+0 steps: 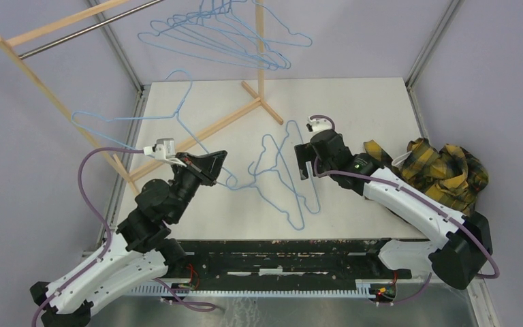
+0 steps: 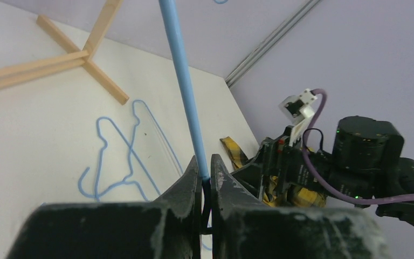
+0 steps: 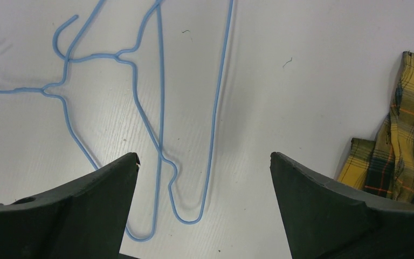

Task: Organize the hangers

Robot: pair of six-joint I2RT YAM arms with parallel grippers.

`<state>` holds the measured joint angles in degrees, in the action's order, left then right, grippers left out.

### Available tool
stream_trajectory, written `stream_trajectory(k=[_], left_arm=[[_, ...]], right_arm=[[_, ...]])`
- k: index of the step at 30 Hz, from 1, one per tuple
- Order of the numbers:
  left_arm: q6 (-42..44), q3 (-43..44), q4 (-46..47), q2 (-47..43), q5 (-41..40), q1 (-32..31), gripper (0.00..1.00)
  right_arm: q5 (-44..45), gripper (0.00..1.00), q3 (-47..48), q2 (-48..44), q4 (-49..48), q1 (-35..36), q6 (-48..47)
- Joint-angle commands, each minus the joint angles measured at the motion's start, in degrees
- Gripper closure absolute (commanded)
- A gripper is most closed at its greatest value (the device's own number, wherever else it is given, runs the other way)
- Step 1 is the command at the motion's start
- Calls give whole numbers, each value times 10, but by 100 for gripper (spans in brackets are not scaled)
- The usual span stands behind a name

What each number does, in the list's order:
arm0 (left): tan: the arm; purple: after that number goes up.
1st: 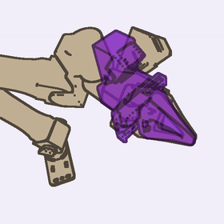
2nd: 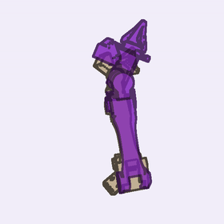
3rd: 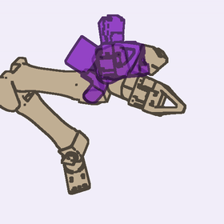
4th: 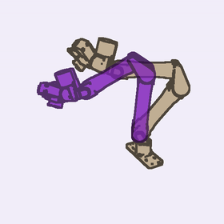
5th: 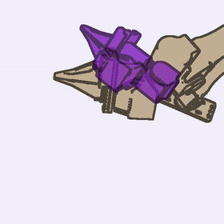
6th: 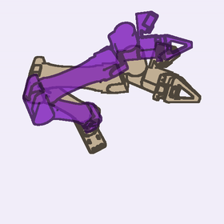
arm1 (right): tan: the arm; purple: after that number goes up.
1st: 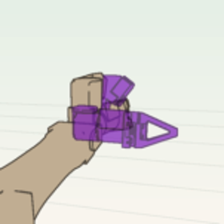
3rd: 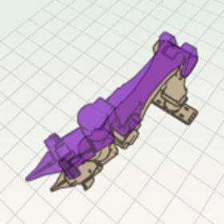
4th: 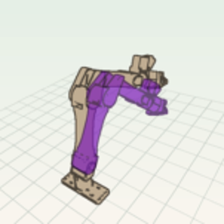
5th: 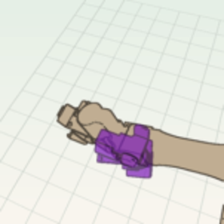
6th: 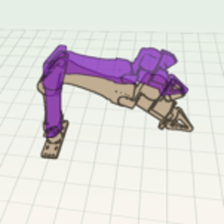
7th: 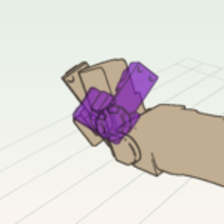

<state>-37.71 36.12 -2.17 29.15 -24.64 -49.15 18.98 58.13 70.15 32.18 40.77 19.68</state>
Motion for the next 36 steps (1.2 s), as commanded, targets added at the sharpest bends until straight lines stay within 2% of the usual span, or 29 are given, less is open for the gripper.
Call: stream_trajectory(k=[1, 4, 6, 10, 14, 20, 26, 29, 36], left_arm=[[93, 76, 57, 57, 50, 14, 97], [102, 114, 90, 112, 110, 45, 97], [86, 130, 120, 145, 162, 92, 97], [4, 124, 208, 198, 295, 212, 97], [-51, 131, 291, 260, 380, 289, 97], [-97, 200, 393, 358, 463, 343, 97], [-196, 233, 526, 443, 523, 395, 97], [-216, 255, 552, 476, 542, 410, 97], [-246, 267, 549, 513, 548, 439, 97]], right_arm=[[0, 0, 29, 9, -21, 2, 3], [15, 0, 43, 13, -21, 1, -5], [25, 0, 50, 11, -20, 1, -9], [38, 0, 54, 2, -24, 2, -16], [50, 0, 52, -6, -24, 2, -22], [64, 0, 44, -9, -28, 1, -26], [70, 0, 40, 2, -31, 0, -31], [70, 0, 42, 13, -31, -3, -36], [66, 0, 50, 31, -29, -6, -36]])
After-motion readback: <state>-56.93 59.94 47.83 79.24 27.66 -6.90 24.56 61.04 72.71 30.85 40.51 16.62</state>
